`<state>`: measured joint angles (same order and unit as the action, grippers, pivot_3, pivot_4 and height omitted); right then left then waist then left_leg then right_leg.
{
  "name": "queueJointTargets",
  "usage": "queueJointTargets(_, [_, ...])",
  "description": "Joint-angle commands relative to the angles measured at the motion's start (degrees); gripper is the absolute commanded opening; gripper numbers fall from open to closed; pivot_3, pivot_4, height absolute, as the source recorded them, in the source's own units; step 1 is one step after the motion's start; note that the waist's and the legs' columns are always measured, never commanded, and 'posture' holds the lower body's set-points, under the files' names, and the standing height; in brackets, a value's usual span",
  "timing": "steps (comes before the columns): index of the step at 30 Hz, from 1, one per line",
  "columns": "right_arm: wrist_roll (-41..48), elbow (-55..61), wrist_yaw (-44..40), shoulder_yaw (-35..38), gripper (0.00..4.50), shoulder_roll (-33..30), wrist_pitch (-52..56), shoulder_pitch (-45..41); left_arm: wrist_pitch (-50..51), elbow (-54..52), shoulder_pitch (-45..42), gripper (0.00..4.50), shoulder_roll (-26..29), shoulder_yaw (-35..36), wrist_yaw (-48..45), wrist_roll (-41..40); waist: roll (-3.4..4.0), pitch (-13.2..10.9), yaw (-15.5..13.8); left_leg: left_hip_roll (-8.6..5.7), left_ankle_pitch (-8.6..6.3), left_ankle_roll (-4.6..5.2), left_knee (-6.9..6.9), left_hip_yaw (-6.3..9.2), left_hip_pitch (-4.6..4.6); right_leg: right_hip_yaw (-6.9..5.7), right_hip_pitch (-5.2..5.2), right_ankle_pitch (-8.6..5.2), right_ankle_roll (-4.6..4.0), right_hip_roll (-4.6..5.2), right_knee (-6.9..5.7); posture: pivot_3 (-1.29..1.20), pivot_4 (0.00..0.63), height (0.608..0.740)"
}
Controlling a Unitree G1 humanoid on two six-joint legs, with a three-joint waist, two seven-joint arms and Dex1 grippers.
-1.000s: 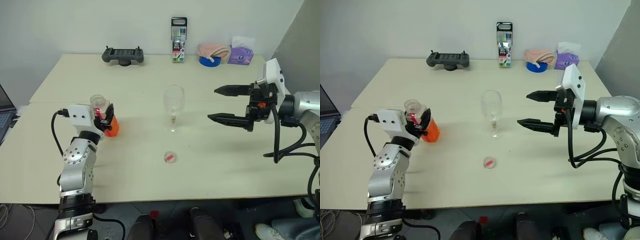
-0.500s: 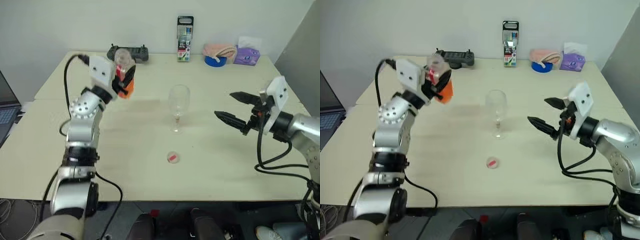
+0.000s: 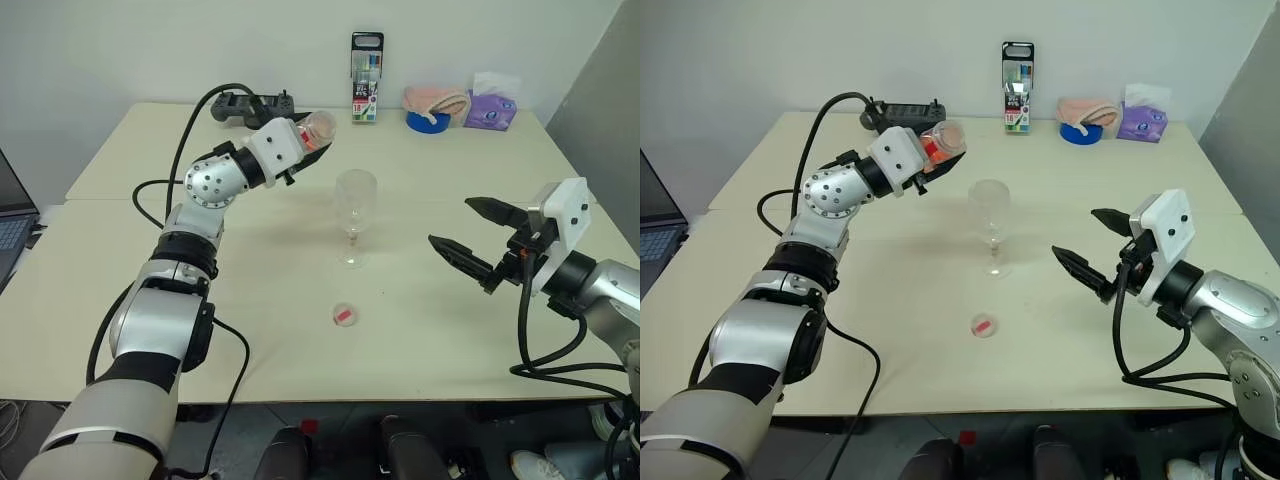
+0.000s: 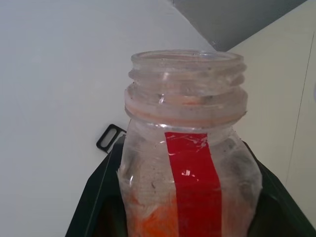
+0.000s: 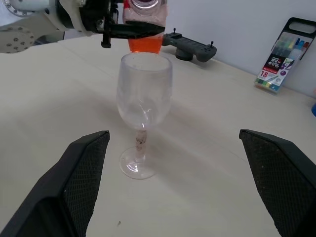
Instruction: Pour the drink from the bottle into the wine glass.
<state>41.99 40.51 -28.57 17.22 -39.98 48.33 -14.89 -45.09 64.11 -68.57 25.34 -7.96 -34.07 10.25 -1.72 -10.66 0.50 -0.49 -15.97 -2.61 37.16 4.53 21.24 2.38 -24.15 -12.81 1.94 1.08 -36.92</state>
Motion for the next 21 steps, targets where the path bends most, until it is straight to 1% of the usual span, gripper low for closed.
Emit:
queueJointTargets(1, [1.5,2.4,1.1,1.9,4.5,-0.5,-0.1,0.8,-5.1,2.0,-3.8,1.87,-0.2,-1.6,3.1,3.4,0.0,0.0,0.0,0.0,0.0,0.0,0.0,0.01,0.01,-0.01,0.0,0.0,0.0,0.0,0.0,0.0,0.15,0.74])
queueJointTargets(7, [1.8,3.8,3.4,2.4,4.5,-0.2,-0.1,2.8,-7.1,5.4,-6.2,1.84,0.0,-3.8,6.2,8.0,-0.01,0.0,0.0,0.0,0.0,0.0,0.01,0.02,0.01,-0.02,-0.01,0.0,0.01,-0.01,-0.05,0.0,0.15,0.74])
queueJointTargets(11, [2.2,5.3,4.8,2.9,4.5,0.3,-0.4,5.4,-6.8,6.2,-6.8,1.84,0.6,-5.3,11.8,11.7,-0.01,0.0,0.0,0.0,0.0,0.0,0.02,0.03,0.01,-0.02,0.0,0.0,0.03,0.0,-0.05,0.0,0.15,0.74])
queueJointTargets(13, [1.9,4.7,5.6,2.9,4.5,0.4,-0.7,5.2,-7.7,6.3,-7.2,1.84,1.0,-7.0,14.6,14.4,-0.01,0.0,0.1,0.0,0.0,0.0,0.03,0.0,0.0,0.01,0.0,0.0,0.03,0.0,-0.07,0.0,0.15,0.74])
queueJointTargets(21, [2.0,3.9,5.7,3.5,4.5,-0.8,-1.2,5.0,-10.4,6.9,-8.6,1.84,2.9,-10.3,23.2,20.5,-0.01,0.0,0.1,0.0,0.0,0.0,0.13,0.01,0.01,0.0,0.0,0.02,0.09,-0.01,-0.11,0.0,0.15,0.74])
